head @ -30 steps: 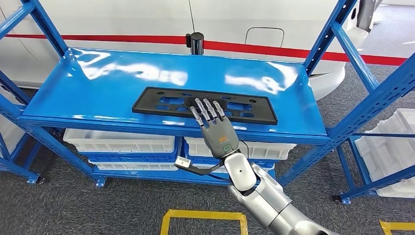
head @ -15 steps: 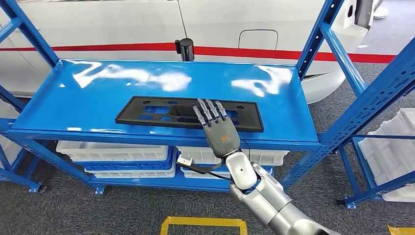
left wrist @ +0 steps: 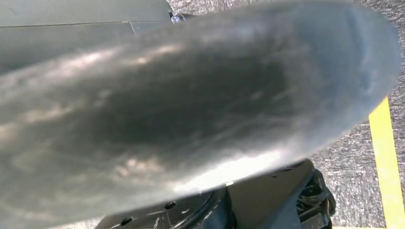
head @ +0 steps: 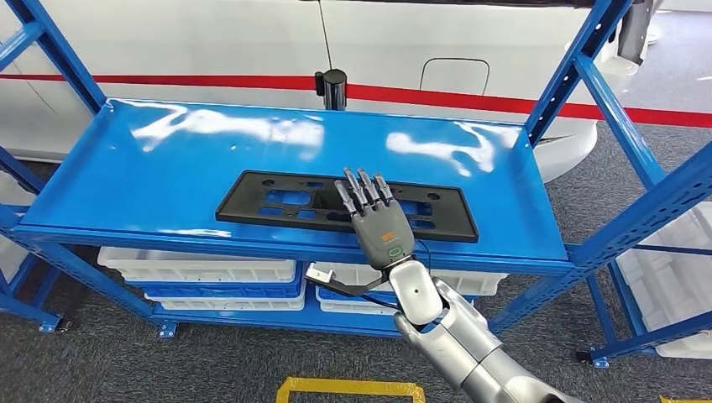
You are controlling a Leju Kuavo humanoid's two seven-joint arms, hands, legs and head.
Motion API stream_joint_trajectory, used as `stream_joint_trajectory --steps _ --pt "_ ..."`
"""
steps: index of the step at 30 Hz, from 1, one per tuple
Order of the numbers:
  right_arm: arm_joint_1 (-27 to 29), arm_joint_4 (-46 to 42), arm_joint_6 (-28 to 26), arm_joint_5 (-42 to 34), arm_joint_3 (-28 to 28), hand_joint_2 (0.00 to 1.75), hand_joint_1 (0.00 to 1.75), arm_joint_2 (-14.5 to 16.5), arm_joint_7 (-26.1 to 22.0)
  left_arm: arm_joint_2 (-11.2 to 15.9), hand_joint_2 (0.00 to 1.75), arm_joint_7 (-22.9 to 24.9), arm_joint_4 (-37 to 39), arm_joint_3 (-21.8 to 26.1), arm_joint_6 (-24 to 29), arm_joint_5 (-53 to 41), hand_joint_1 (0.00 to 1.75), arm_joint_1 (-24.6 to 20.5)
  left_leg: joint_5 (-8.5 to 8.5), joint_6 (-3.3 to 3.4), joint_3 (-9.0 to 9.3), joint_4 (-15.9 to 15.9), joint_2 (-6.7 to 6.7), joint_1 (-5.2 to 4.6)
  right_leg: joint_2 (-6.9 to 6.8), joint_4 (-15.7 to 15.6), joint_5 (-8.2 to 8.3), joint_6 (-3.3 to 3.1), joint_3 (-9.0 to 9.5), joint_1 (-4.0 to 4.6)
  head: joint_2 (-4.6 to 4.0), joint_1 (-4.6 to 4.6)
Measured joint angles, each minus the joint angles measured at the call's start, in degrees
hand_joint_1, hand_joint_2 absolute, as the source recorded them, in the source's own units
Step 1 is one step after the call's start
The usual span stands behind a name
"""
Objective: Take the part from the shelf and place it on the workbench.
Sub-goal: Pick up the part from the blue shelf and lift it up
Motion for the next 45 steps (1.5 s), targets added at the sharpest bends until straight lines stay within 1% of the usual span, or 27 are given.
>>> stream_joint_trajectory --steps 1,2,3,4,5,6,7,8,10,11,13,17,19,25,31,45 --pt "0.1 0.0 0.0 0.0 0.0 1.75 0.0 0.0 0.0 0.0 0.0 0.0 0.0 0.0 -0.1 -0.1 0.0 0.0 -0.2 -0.04 0.22 0.0 -0.05 0.01 -0.01 -0.1 0.72 0.45 -0.5 -0.12 0.0 0.01" --pt "0.2 0.0 0.0 0.0 0.0 1.75 0.0 0.0 0.0 0.0 0.0 0.0 0.0 0.0 -0.1 -0.1 0.0 0.0 -0.43 -0.16 0.54 0.0 -0.1 0.04 -0.06 -2.6 2.32 1.03 0.26 -0.24 0.0 0.01" --pt "0.1 0.0 0.0 0.0 0.0 1.75 0.0 0.0 0.0 0.0 0.0 0.0 0.0 0.0 -0.2 -0.2 0.0 0.0 -0.66 -0.33 0.88 0.0 -0.15 0.08 -0.15 -6.7 4.31 1.54 1.97 -0.33 0.0 0.02" --pt "0.1 0.0 0.0 0.0 0.0 1.75 0.0 0.0 -0.1 0.0 0.0 0.0 0.0 0.0 -0.2 -0.2 0.0 0.0 -0.94 -0.62 1.2 0.0 -0.21 -0.02 -0.29 -10.8 6.06 1.74 3.84 -0.29 0.0 0.02" --pt "0.1 0.0 0.0 0.0 0.0 1.75 0.0 0.0 -0.2 -0.1 0.0 0.0 0.0 0.0 -0.2 -0.3 0.0 0.0 -1.18 -0.93 1.42 0.0 -0.26 -0.12 -0.37 -14.0 7.3 1.59 5.37 -0.19 0.0 0.01" --pt "0.0 0.0 0.0 0.0 0.0 1.75 0.0 0.1 -0.3 -0.1 0.0 0.0 0.0 0.0 -0.2 -0.3 0.0 0.0 -1.38 -1.22 1.54 0.0 -0.3 -0.25 -0.41 -15.6 7.88 1.19 6.25 -0.07 0.0 -0.01" --pt "0.1 0.0 0.1 0.0 0.0 1.75 0.0 0.2 -0.5 0.0 0.0 0.0 0.0 0.0 -0.1 -0.3 0.0 -0.1 -1.58 -1.19 1.61 0.0 -0.31 -0.38 -0.4 -16.1 8.06 0.77 6.56 -0.01 0.0 -0.04" --pt "0.1 0.0 0.1 0.0 0.0 1.75 0.0 0.3 -0.7 0.0 0.0 -0.1 0.0 0.0 0.0 -0.3 0.0 0.0 -1.63 -0.95 1.69 0.0 -0.3 -0.38 -0.35 -16.2 8.18 0.51 6.67 -0.03 0.0 -0.05" --pt "0.2 0.1 0.1 0.0 0.0 1.75 0.0 0.6 -1.0 0.0 0.0 -0.4 0.0 0.0 0.4 -0.3 0.0 0.0 -1.66 -0.38 1.96 -0.3 -0.18 -0.36 -0.27 -16.3 8.25 0.36 6.75 -0.05 0.0 -0.04" --pt "0.2 0.1 0.1 0.0 0.0 1.75 0.0 0.7 -1.0 0.0 0.0 -0.5 0.0 0.0 0.5 -0.3 0.0 0.0 -1.61 -0.34 2.11 -0.5 -0.13 -0.34 -0.22 -16.3 8.19 0.26 6.77 0.01 0.0 -0.05" --pt "0.2 0.1 0.1 0.0 0.0 1.75 0.0 0.8 -1.1 0.0 0.0 -0.8 0.0 0.0 0.6 -0.3 0.0 0.0 -1.58 -0.52 2.34 -0.9 -0.05 -0.34 -0.13 -16.3 8.09 0.09 6.78 0.06 0.0 -0.05" --pt "0.2 0.2 0.3 0.0 0.1 1.75 0.0 1.0 -1.6 0.0 0.0 -1.2 0.0 0.1 0.7 -0.5 0.0 0.0 -1.52 -1.41 2.61 -1.3 0.0 -0.33 -0.06 -16.3 7.99 -0.09 6.81 0.08 0.0 -0.05" --pt "0.2 0.3 0.3 0.0 0.1 1.75 0.0 1.1 -1.7 0.0 0.0 -1.3 0.0 0.1 0.7 -0.5 0.0 0.0 -1.5 -1.6 2.65 -1.4 0.01 -0.34 -0.06 -16.3 7.97 -0.12 6.82 0.07 0.0 -0.04" --pt "0.2 0.8 0.6 0.0 0.1 1.75 0.0 1.9 -3.2 0.0 0.0 -1.3 0.0 0.1 1.3 -1.1 0.0 0.0 -1.47 -1.73 2.69 -1.4 0.0 -0.46 -0.07 -16.3 7.95 -0.16 6.94 0.02 0.0 -0.01" --pt "-0.2 2.7 0.7 0.0 0.1 1.75 0.0 4.6 -5.7 -0.1 0.0 -1.3 0.0 0.1 1.7 -1.9 0.0 -0.1 -1.47 -1.73 2.81 -1.4 0.0 -0.58 -0.07 -16.4 7.95 -0.16 7.09 -0.12 0.0 -0.02" --pt "-1.2 5.4 1.1 0.0 0.4 1.75 0.0 7.4 -6.9 -0.2 0.0 -1.4 0.0 0.1 1.9 -2.7 0.0 -0.4 -1.48 -1.72 2.88 -1.4 0.01 -0.6 -0.07 -16.4 7.95 -0.16 7.19 -0.16 0.0 -0.03"
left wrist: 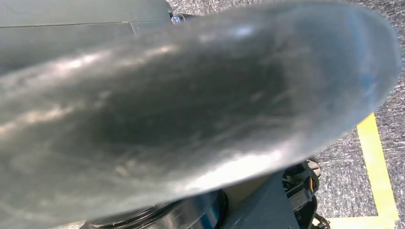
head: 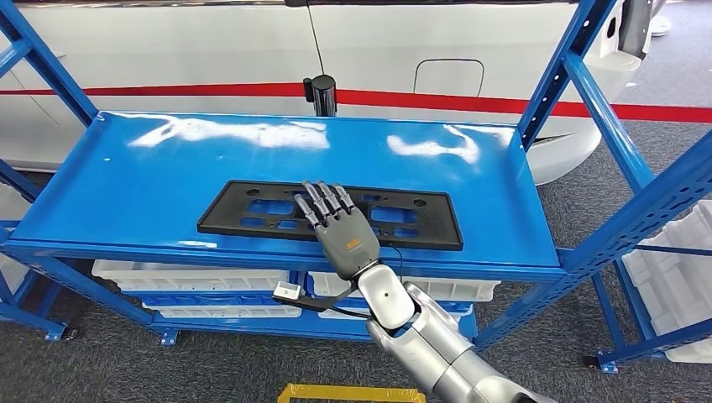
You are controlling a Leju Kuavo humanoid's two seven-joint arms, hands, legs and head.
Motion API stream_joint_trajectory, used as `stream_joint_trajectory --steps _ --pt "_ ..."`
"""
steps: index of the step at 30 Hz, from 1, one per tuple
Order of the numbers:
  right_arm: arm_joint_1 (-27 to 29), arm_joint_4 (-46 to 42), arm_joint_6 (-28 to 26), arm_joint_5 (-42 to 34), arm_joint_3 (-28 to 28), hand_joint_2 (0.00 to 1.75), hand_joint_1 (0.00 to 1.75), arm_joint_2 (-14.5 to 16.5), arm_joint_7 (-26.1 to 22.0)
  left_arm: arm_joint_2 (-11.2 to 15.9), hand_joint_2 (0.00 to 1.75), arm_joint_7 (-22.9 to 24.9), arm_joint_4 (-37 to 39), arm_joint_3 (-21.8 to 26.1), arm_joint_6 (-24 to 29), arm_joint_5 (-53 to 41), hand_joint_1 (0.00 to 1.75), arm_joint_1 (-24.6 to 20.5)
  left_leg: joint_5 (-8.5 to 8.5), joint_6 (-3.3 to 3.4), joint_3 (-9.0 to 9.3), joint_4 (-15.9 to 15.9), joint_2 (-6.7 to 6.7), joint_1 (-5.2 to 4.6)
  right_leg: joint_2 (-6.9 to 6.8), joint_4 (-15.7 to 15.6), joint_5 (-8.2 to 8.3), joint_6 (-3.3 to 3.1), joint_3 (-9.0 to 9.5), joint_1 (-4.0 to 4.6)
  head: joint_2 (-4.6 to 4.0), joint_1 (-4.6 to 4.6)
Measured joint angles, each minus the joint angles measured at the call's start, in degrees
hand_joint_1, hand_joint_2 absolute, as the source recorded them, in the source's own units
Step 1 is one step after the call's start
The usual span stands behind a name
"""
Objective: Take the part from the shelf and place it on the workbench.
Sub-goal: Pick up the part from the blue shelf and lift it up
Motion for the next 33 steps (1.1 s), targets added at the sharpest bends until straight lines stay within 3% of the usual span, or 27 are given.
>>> stream_joint_trajectory --steps 26,33 --pt "-8.0 11.0 3.6 0.0 0.1 1.75 0.0 3.5 2.7 -0.3 0.0 1.0 0.0 -0.3 -0.3 -2.6 0.0 -1.8 0.01 -0.01 0.02 0.0 0.0 -0.01 0.0 0.0 0.0 0.0 0.0 0.0 0.0 0.01" --pt "-12.2 17.9 8.4 -0.1 -0.4 1.75 0.0 5.2 3.4 -0.3 0.0 1.2 0.0 -0.4 -0.3 -3.2 0.0 -2.5 0.01 -0.01 0.17 0.0 0.02 -0.02 0.01 0.0 0.0 0.0 0.13 0.0 0.0 0.01"
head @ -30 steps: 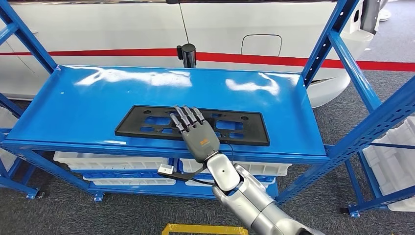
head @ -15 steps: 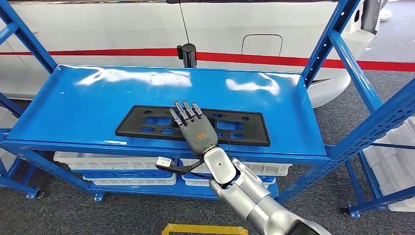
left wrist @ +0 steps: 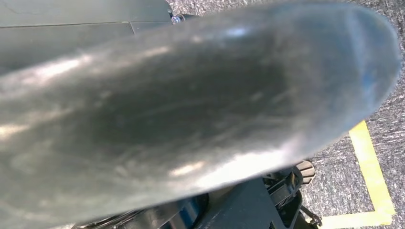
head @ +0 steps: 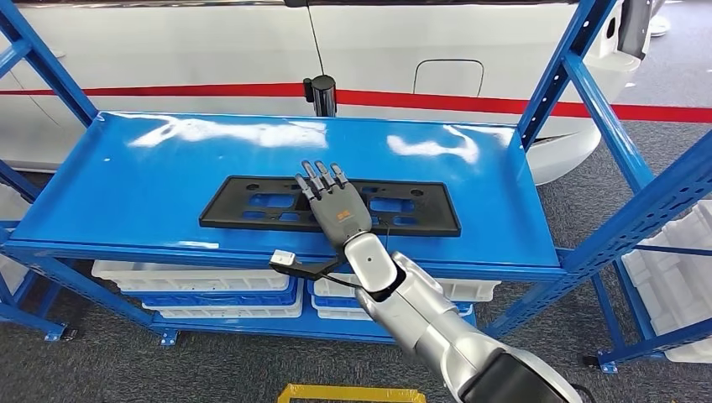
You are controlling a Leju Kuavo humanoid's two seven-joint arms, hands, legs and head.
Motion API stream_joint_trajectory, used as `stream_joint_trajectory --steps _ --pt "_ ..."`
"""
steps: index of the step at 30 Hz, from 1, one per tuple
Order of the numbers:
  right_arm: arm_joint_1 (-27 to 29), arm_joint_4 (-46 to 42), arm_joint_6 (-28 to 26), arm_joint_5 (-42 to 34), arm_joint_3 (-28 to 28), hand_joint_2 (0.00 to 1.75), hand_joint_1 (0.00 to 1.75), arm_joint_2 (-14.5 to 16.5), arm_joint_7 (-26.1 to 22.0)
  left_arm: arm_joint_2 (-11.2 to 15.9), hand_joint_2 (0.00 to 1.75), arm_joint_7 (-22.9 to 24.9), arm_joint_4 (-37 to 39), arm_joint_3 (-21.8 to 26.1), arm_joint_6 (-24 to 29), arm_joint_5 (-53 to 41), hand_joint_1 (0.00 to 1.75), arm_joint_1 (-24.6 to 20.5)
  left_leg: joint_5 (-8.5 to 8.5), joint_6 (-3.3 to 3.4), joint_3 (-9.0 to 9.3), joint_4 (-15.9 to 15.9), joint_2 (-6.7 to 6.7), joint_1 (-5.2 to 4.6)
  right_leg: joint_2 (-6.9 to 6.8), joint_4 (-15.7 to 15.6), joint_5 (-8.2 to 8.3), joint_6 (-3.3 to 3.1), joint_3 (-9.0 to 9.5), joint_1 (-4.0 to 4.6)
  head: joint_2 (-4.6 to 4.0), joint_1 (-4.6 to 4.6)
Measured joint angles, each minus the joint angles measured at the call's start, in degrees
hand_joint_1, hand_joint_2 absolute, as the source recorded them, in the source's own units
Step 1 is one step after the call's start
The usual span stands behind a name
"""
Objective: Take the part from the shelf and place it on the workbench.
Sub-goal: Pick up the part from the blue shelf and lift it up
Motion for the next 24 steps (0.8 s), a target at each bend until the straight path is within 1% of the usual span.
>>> stream_joint_trajectory --steps 1,2,3,5,6,7,11,14,15,18,24 --pt "-0.8 1.0 1.1 -0.1 -0.2 1.75 0.0 0.2 0.0 0.0 0.0 0.1 0.0 0.0 0.0 0.0 0.0 -0.1 0.0 0.0 0.05 0.0 0.0 0.0 0.0 0.0 0.0 0.0 0.05 0.0 0.0 0.01" --pt "-1.5 2.0 2.0 -0.1 -0.4 1.75 0.13 0.5 0.0 0.0 0.0 0.1 0.0 0.0 0.0 -0.1 0.0 -0.1 -0.01 0.0 0.11 0.0 -0.01 -0.01 0.0 0.0 0.0 0.0 0.11 0.0 0.0 0.01" --pt "-2.2 2.9 2.6 -0.2 -0.6 1.75 0.34 0.7 0.0 0.0 0.0 0.2 0.0 0.0 0.0 -0.1 0.0 -0.2 -0.01 0.0 0.16 0.0 -0.02 -0.01 -0.01 0.0 -0.01 0.0 0.17 0.0 0.0 0.01" --pt "-3.1 4.4 3.3 -0.2 -0.9 1.75 1.0 0.9 0.0 0.0 0.0 0.0 0.0 0.0 0.1 -0.1 0.0 -0.3 -0.01 0.0 0.22 0.0 -0.02 -0.02 -0.01 0.0 -0.01 0.0 0.25 0.0 0.0 0.01" --pt "-3.3 5.0 3.7 -0.3 -1.0 1.75 1.22 1.0 0.0 0.0 0.0 -0.3 0.0 0.0 0.1 -0.1 0.0 -0.3 -0.02 0.0 0.24 0.0 -0.01 -0.03 -0.01 0.0 -0.01 0.0 0.26 0.0 0.0 0.01" --pt "-3.5 5.5 4.2 -0.4 -1.1 1.75 1.35 1.1 0.0 0.0 0.0 -0.7 0.0 0.0 0.2 0.0 0.0 -0.3 -0.02 0.0 0.26 0.0 0.0 -0.04 0.0 0.0 -0.01 0.0 0.27 0.0 0.0 0.01" --pt "-4.6 7.4 9.0 -1.2 -1.6 1.75 1.57 1.3 0.0 0.0 0.0 -2.7 0.0 0.0 0.9 0.6 0.0 -0.6 -0.02 0.01 0.42 0.0 0.01 -0.06 0.0 0.0 -0.01 0.0 0.43 -0.01 0.0 0.01" --pt "-5.5 8.5 13.2 -1.2 -1.7 1.75 1.54 1.4 0.3 0.0 0.0 -3.4 0.0 0.0 1.3 1.0 0.0 -0.7 -0.03 0.0 0.54 0.0 0.0 -0.06 0.0 0.0 -0.01 0.0 0.54 -0.01 0.0 0.01" --pt "-5.7 8.7 13.9 -1.1 -1.7 1.75 1.55 1.5 0.4 0.0 0.0 -3.6 0.0 0.0 1.3 1.1 0.0 -0.7 -0.03 0.0 0.56 0.0 0.0 -0.06 0.0 0.0 -0.01 0.0 0.55 -0.01 0.0 0.01" --pt "-5.9 9.2 14.4 -1.0 -1.7 1.75 1.65 1.5 0.5 0.0 0.0 -4.2 0.0 0.0 1.3 1.3 0.0 -0.7 -0.03 0.0 0.58 0.0 -0.01 -0.06 0.0 0.0 -0.01 0.0 0.59 -0.01 0.0 0.01" --pt "-6.0 9.3 14.4 -1.0 -1.7 1.75 1.64 1.6 0.5 0.0 0.0 -4.4 0.0 0.0 1.3 1.3 0.0 -0.7 -0.03 0.0 0.59 0.0 -0.02 -0.07 -0.01 0.0 -0.01 0.0 0.6 -0.01 0.0 0.01"
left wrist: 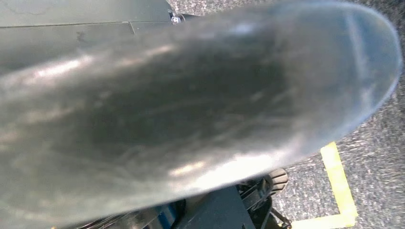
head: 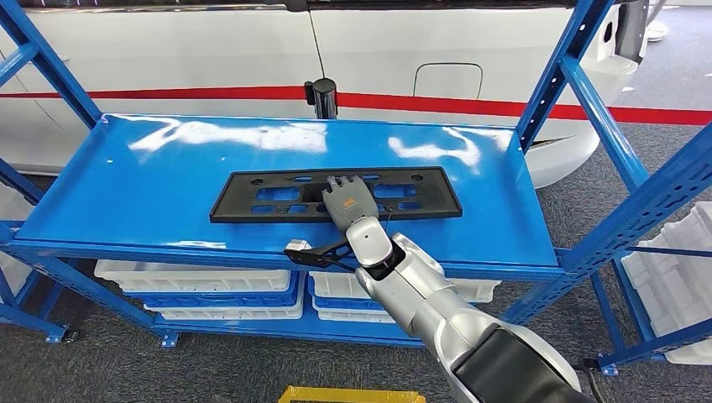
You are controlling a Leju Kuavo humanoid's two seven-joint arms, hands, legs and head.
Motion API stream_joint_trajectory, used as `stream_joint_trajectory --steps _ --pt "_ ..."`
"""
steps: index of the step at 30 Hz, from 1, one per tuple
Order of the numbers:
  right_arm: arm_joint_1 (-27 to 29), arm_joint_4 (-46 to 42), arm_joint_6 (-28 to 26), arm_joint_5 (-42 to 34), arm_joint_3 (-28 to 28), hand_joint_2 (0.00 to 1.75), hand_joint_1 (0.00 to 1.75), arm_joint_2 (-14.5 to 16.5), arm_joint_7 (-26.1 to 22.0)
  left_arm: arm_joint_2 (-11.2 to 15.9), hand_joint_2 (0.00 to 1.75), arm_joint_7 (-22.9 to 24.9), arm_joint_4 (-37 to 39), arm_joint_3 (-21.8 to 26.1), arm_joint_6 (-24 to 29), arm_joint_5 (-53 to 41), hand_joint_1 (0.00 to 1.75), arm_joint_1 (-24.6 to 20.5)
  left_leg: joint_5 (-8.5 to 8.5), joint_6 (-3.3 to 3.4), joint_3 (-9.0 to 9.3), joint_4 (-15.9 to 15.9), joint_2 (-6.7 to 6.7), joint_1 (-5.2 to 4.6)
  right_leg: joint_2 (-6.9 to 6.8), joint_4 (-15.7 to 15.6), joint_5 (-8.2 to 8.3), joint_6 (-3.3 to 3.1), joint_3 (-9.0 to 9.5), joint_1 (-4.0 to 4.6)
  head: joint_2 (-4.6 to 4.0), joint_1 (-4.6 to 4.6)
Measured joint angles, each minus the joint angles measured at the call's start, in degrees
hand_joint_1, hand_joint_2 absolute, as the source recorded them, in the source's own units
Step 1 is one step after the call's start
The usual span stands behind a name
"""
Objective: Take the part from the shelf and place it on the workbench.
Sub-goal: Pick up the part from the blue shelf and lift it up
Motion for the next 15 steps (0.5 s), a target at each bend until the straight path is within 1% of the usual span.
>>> stream_joint_trajectory --steps 4,9,10,13,15 --pt "0.0 0.0 0.0 0.0 0.0 1.75 1.73 0.0 0.0 0.0 0.0 -0.1 0.0 0.0 0.0 0.0 0.0 0.0 0.0 0.0 0.01 0.0 0.0 0.0 0.0 0.0 0.0 0.0 0.01 0.0 0.0 0.0" --pt "-0.1 0.1 0.2 -0.2 0.0 1.75 1.75 0.2 0.0 0.0 0.0 -1.1 0.0 0.0 0.0 0.3 0.0 0.0 0.0 0.0 0.04 0.0 0.01 0.0 0.01 0.0 0.0 0.0 0.04 0.0 0.0 0.0" --pt "-0.1 0.1 -0.6 -0.4 0.0 1.75 1.75 0.3 -0.3 0.0 0.0 -1.3 0.0 0.0 0.1 0.3 0.0 0.0 0.0 0.0 0.04 0.0 0.01 0.0 0.0 0.0 0.0 0.0 0.04 0.0 0.0 0.0" --pt "0.6 0.1 -6.1 -1.6 0.0 1.75 1.75 0.2 -1.5 0.0 0.0 -1.9 0.0 0.0 0.1 0.3 0.0 0.0 0.0 0.0 0.02 0.0 0.02 0.0 0.01 0.0 0.0 0.0 -0.01 0.0 0.0 -0.01" --pt "1.1 -0.1 -8.9 -1.7 0.0 1.75 1.75 0.0 -1.5 0.0 0.0 -2.0 0.0 0.0 0.1 0.1 0.0 0.0 -0.01 -0.01 0.01 0.0 0.03 0.0 0.02 0.0 0.0 0.0 -0.04 0.0 0.0 -0.01"
